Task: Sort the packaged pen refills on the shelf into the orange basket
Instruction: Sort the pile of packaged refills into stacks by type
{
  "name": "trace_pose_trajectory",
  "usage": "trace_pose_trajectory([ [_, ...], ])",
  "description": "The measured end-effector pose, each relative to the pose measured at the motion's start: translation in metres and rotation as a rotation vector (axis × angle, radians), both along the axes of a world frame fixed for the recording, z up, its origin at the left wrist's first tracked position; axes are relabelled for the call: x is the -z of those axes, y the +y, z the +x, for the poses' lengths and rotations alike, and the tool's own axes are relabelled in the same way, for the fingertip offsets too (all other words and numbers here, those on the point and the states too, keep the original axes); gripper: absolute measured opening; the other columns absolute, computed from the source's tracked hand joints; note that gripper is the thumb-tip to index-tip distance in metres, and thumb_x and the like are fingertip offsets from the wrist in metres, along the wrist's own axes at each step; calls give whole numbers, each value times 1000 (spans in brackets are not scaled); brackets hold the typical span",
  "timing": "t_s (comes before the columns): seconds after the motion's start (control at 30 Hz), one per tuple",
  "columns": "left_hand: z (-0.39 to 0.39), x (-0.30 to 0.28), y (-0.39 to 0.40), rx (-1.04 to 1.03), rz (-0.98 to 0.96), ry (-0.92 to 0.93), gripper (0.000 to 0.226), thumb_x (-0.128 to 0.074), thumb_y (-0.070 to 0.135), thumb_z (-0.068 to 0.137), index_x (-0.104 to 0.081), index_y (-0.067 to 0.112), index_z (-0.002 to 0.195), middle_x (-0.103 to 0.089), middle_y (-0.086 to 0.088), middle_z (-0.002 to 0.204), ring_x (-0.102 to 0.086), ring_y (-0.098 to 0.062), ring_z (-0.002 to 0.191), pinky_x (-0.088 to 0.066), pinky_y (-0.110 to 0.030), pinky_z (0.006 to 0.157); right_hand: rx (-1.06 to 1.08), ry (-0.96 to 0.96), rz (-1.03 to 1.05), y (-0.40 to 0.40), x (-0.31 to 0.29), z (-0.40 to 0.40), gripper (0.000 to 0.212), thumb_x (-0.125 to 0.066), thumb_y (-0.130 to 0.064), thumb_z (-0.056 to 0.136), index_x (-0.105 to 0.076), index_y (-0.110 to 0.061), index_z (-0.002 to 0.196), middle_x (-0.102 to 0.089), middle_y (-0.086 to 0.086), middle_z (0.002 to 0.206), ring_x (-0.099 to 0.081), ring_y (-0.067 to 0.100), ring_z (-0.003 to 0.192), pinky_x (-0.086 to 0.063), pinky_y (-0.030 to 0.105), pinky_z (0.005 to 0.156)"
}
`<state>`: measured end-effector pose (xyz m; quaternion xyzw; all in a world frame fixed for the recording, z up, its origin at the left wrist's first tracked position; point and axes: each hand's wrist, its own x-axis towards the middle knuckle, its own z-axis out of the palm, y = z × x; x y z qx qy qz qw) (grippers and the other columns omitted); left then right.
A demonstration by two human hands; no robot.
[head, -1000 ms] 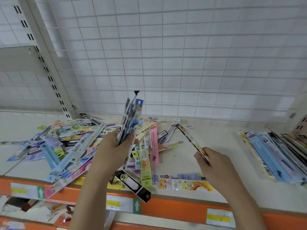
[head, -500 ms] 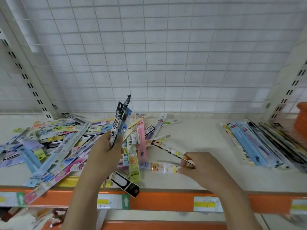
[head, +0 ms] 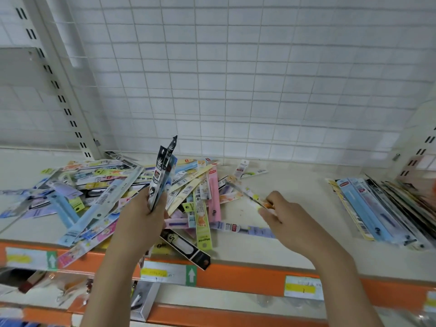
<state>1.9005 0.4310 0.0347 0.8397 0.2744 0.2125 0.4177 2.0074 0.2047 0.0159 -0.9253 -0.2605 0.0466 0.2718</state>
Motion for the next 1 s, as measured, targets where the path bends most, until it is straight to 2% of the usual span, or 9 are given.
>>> trace_pose_trajectory([
  [0.1, -5, 1, 3, -40, -13, -14, 35, -42, 30, 97, -54, 0, 84, -58, -5, 57, -47, -16, 45, -32, -26, 47, 22, 26, -123, 6, 8, 0, 48, -61, -61, 78, -42, -19, 91, -50, -4, 75, -48, 13, 66, -32, 28, 54],
  [0.17, -7, 1, 5, -69, -14, -23, 37, -43, 30, 96, -56, -3, 84, -58, -8, 57, -48, -19, 47, -34, -27, 48, 34, 27, -214, 8, 13, 3, 52, -66, -61, 72, -46, -16, 90, -48, -5, 76, -47, 15, 69, -30, 28, 55],
  [0.27, -11, 4, 9, -73, -11, -36, 38, -45, 33, 95, -55, -3, 89, -62, -26, 73, -54, -31, 60, -41, -34, 56, 11, 93, -215, 9, 15, 7, 43, -70, -53, 71, -54, -16, 87, -55, -4, 79, -52, 18, 73, -39, 32, 62],
  [0.33, -13, 5, 10, -66, -13, -31, 35, -48, 36, 93, -55, 1, 92, -62, -29, 80, -52, -34, 58, -42, -38, 55, -22, 109, -244, 9, 11, 11, 32, -68, -46, 77, -58, -16, 83, -57, -5, 73, -54, 18, 69, -42, 31, 63],
  [0.47, -19, 5, 8, -62, -48, -23, 37, -55, 36, 90, -49, 2, 76, -36, -10, 49, -30, -21, 40, -28, -30, 45, -57, 100, -296, 5, 6, 19, 29, -63, -41, 84, -50, -22, 67, -52, -4, 66, -51, 17, 61, -38, 30, 59],
  [0.57, -23, 4, 7, -80, -5, -22, 44, -60, 32, 88, -37, 9, 58, -33, -5, 46, -31, -22, 43, -26, -28, 47, -41, 55, -262, -5, 7, 24, 34, -58, -39, 88, -44, -21, 63, -49, -2, 64, -47, 17, 57, -34, 32, 56],
  [0.73, -21, 5, 7, -128, -70, -28, 45, -59, 31, 88, -36, 9, 57, -31, -4, 46, -29, -21, 45, -23, -27, 47, 27, 30, -57, -9, 1, 27, 22, -43, -34, 97, -47, -20, 80, -68, -8, 80, -56, 12, 61, -44, 32, 60],
  [0.8, -20, 5, 7, -148, -110, -48, 45, -58, 32, 89, -35, 9, 58, -29, -4, 47, -28, -21, 46, -22, -27, 49, -1, 19, -27, 0, -2, 26, 21, -41, -35, 98, -45, -19, 85, -66, -5, 78, -53, 14, 59, -41, 32, 58],
  [1.0, -22, 1, 10, -191, -88, -60, 43, -54, 31, 91, -33, 11, 59, -32, -4, 51, -29, -20, 47, -22, -27, 48, -1, -48, 13, 38, -3, 31, 39, -51, -55, 86, -44, -19, 74, -49, -6, 63, -49, 14, 62, -34, 31, 56],
])
